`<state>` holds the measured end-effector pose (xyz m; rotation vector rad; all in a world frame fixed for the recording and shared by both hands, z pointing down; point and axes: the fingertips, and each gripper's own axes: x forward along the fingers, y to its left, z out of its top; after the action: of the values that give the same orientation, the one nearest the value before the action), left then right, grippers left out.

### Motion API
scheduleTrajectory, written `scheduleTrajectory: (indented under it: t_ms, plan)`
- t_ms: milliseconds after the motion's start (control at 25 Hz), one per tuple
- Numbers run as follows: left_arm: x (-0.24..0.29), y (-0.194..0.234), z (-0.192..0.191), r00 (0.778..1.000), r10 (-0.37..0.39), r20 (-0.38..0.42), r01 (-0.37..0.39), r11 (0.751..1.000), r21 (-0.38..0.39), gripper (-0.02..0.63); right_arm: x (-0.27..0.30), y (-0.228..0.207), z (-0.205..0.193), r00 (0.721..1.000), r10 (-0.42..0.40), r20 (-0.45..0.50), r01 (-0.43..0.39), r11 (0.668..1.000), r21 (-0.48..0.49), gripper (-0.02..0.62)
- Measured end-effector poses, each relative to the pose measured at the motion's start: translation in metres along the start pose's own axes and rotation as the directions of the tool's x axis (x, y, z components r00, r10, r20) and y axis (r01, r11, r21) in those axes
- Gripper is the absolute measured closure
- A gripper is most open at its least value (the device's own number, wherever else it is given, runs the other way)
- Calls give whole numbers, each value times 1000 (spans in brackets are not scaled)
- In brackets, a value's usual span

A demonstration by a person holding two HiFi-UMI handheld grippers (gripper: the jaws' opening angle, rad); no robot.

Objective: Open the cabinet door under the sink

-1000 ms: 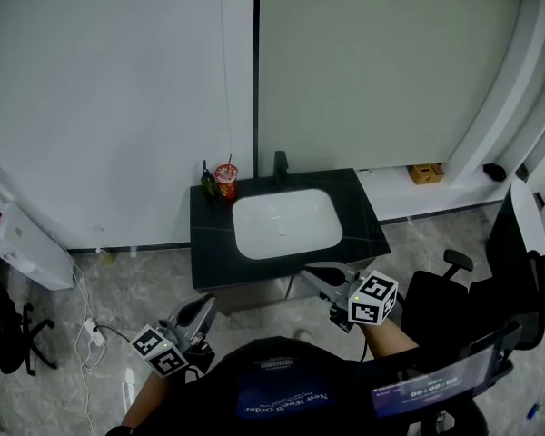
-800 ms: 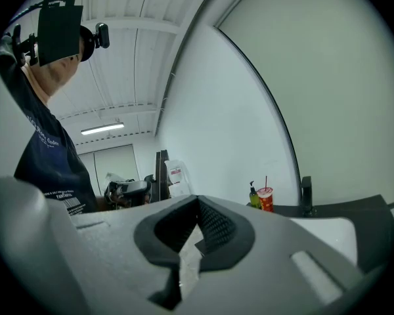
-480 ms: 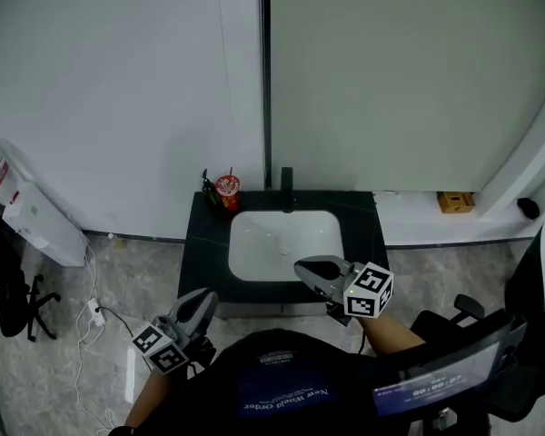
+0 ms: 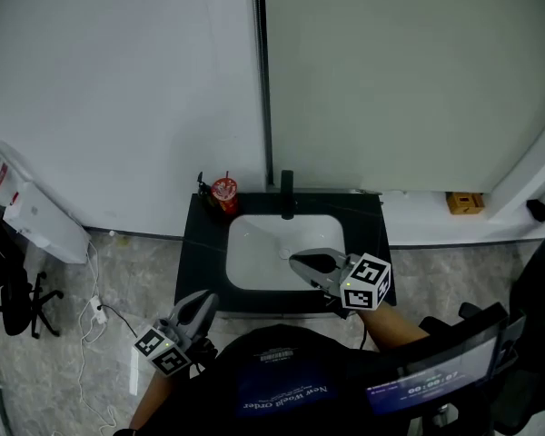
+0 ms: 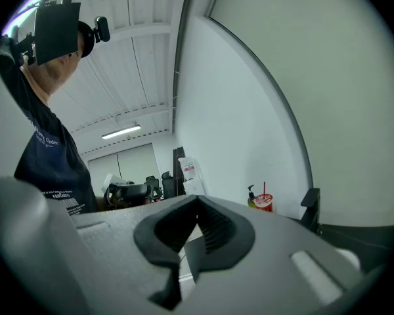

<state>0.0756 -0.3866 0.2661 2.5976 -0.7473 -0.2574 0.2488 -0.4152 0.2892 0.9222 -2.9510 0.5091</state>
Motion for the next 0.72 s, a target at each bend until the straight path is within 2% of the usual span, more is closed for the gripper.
scheduleTrajectory:
  t_ms: [280,440,560,720]
  plan:
    - [1,70,12,997,-68,-29,67,996,-53,606,51,-9,11,996,-89,5,89,996,5,594]
    - [1,114,-12,985,-113,-132,107,993,-51,606,72,-22,11,986,-164,3,164,986,24,594]
    - [10,133,-32,968,-134,-215,126,991,-49,606,84,-32,6,980,-199,-10,199,979,48,594]
    - [19,134,-69,948,-194,-253,174,980,-100,606,91,-42,-20,975,-220,-38,222,972,76,594]
